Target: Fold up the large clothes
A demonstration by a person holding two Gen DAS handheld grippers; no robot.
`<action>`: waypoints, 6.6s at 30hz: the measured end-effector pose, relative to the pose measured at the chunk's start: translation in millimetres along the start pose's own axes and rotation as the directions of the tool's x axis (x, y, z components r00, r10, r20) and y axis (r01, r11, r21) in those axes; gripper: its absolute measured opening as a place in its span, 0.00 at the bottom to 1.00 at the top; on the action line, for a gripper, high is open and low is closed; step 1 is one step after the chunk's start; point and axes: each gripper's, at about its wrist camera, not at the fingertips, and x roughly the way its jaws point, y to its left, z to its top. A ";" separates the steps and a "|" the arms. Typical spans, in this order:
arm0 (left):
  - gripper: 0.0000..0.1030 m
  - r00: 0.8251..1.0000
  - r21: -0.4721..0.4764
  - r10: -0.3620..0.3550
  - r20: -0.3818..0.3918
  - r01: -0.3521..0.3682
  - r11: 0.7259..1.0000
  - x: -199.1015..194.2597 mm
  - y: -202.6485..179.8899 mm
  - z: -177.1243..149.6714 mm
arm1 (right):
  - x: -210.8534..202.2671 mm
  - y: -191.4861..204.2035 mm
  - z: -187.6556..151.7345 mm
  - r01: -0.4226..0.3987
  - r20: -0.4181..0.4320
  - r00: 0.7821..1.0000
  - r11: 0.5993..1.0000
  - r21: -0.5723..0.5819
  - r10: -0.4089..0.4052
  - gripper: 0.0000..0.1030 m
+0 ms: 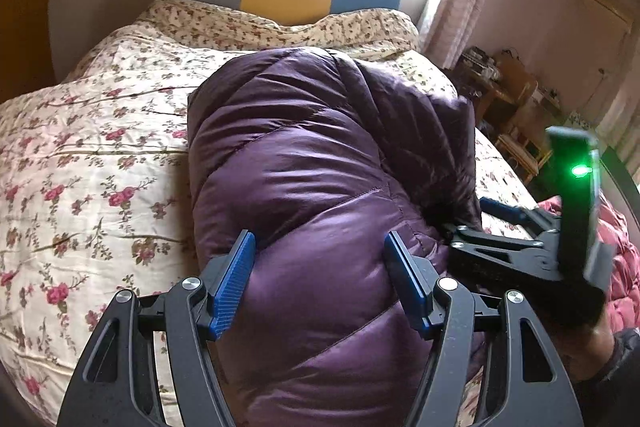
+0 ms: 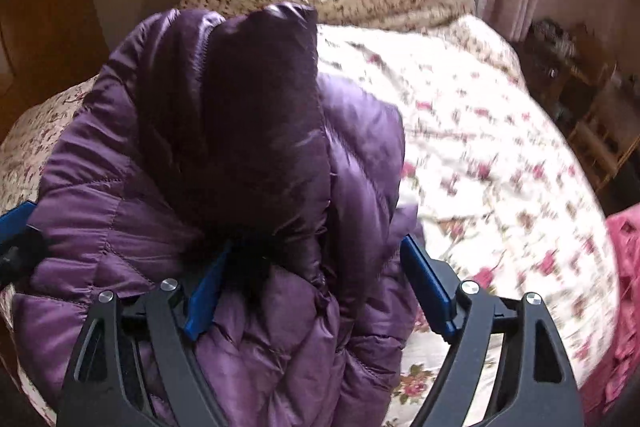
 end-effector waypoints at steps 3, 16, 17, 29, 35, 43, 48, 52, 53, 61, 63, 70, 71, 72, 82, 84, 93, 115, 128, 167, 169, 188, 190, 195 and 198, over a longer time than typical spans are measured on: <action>0.64 1.000 0.013 -0.004 0.010 0.004 1.000 -1.9 2.7 -1.3 | 11.4 -13.4 -7.3 -0.042 -0.019 0.999 0.997 0.062 0.043 0.78; 0.77 0.988 -0.128 -0.127 -0.088 0.116 0.985 20.0 63.4 1.2 | 23.1 -40.2 -16.3 -0.198 -0.019 0.979 0.966 0.169 0.204 0.68; 0.77 0.983 -0.143 -0.156 -0.099 0.141 0.980 25.9 65.4 1.2 | 23.8 -42.1 -17.2 -0.208 -0.017 0.977 0.963 0.173 0.215 0.64; 0.54 0.932 -0.181 -0.355 -0.074 0.338 0.924 35.8 69.4 -0.6 | 2.4 -25.2 -18.1 -0.289 0.032 0.957 0.944 0.161 0.287 0.23; 0.54 0.943 -0.165 -0.332 -0.028 0.323 0.932 5.9 91.2 2.6 | 1.4 20.8 -6.7 -0.349 0.028 0.937 0.931 0.107 0.348 0.22; 0.54 0.985 -0.168 -0.166 0.041 0.170 0.971 -59.0 157.7 3.4 | 10.1 135.0 8.0 -0.462 -0.008 0.887 0.887 -0.006 0.462 0.22; 0.54 0.996 -0.204 -0.058 0.061 0.069 0.976 -98.9 206.4 -6.2 | 21.9 208.5 13.4 -0.504 -0.040 0.864 0.860 -0.078 0.502 0.22; 0.54 0.998 -0.255 -0.012 0.058 0.026 0.967 -112.2 238.6 -18.0 | 32.2 232.7 13.4 -0.498 -0.049 0.867 0.861 -0.099 0.496 0.22; 0.54 0.999 -0.265 -0.004 0.051 0.017 0.964 -113.3 243.7 -21.3 | 34.3 235.4 12.3 -0.493 -0.051 0.870 0.864 -0.102 0.490 0.22; 0.68 0.992 -0.233 0.123 -0.001 -0.120 0.965 -102.1 250.2 -49.7 | 71.8 233.1 5.8 -0.453 -0.064 0.891 0.883 -0.124 0.449 0.35; 0.68 0.988 -0.216 0.154 -0.006 -0.152 0.965 -94.5 245.3 -53.8 | 78.1 230.3 4.2 -0.452 -0.056 0.892 0.885 -0.111 0.449 0.37; 0.68 0.983 -0.236 0.183 0.009 -0.175 0.956 -83.7 251.1 -65.5 | 58.6 229.2 -2.1 -0.404 -0.038 0.915 0.908 -0.111 0.402 0.43; 0.68 0.982 -0.231 0.189 0.009 -0.182 0.956 -84.9 250.8 -63.5 | 49.1 230.5 -4.5 -0.397 -0.033 0.918 0.911 -0.110 0.395 0.46; 0.68 0.980 -0.227 0.199 0.010 -0.192 0.955 -88.2 249.3 -61.7 | 44.3 231.2 -3.9 -0.381 -0.022 0.924 0.918 -0.111 0.381 0.47; 0.82 0.952 -0.242 0.302 0.040 -0.284 0.928 -124.7 240.8 -61.8 | 3.0 242.5 -5.8 -0.258 0.081 0.958 0.950 -0.178 0.276 0.61; 0.82 0.948 -0.239 0.314 0.049 -0.294 0.925 -130.2 238.7 -61.7 | -4.9 241.7 -6.8 -0.248 0.096 0.959 0.951 -0.184 0.268 0.64; 0.82 0.942 -0.259 0.329 0.073 -0.300 0.918 -141.9 233.9 -61.8 | -38.2 259.5 -13.6 -0.211 0.153 0.956 0.948 -0.236 0.251 0.65; 0.82 0.932 -0.262 0.351 0.096 -0.316 0.912 -137.0 237.2 -16.7 | -52.7 292.9 35.4 -0.208 0.200 0.942 0.937 -0.280 0.269 0.39; 0.82 0.939 -0.243 0.332 0.091 -0.302 0.922 -123.6 237.2 2.8 | -40.4 298.2 54.5 -0.197 0.190 0.949 0.945 -0.261 0.250 0.39; 0.82 0.961 -0.165 0.278 0.003 -0.274 0.948 -37.4 224.1 -1.5 | 80.8 260.5 25.0 -0.182 -0.052 0.983 0.963 -0.197 0.175 0.49; 0.82 0.960 -0.169 0.281 0.008 -0.275 0.946 -39.7 224.0 -2.0 | 70.3 260.1 25.9 -0.178 -0.032 0.984 0.966 -0.190 0.175 0.52; 0.97 0.923 -0.270 0.375 0.086 -0.340 0.901 -130.3 209.1 -32.4 | -63.9 262.2 -10.7 -0.211 0.147 0.959 0.957 -0.197 0.242 0.68; 0.97 0.917 -0.278 0.389 0.090 -0.352 0.894 -137.9 207.4 -38.5 | -71.0 263.8 -18.5 -0.214 0.151 0.957 0.956 -0.202 0.246 0.69; 0.97 0.903 -0.302 0.417 0.101 -0.372 0.878 -156.7 197.1 -55.7 | -84.0 259.7 -39.4 -0.209 0.159 0.956 0.954 -0.213 0.245 0.70; 0.97 0.897 -0.315 0.430 0.100 -0.382 0.869 -165.9 191.1 -67.1 | -93.2 258.6 -50.0 -0.195 0.169 0.957 0.956 -0.221 0.235 0.75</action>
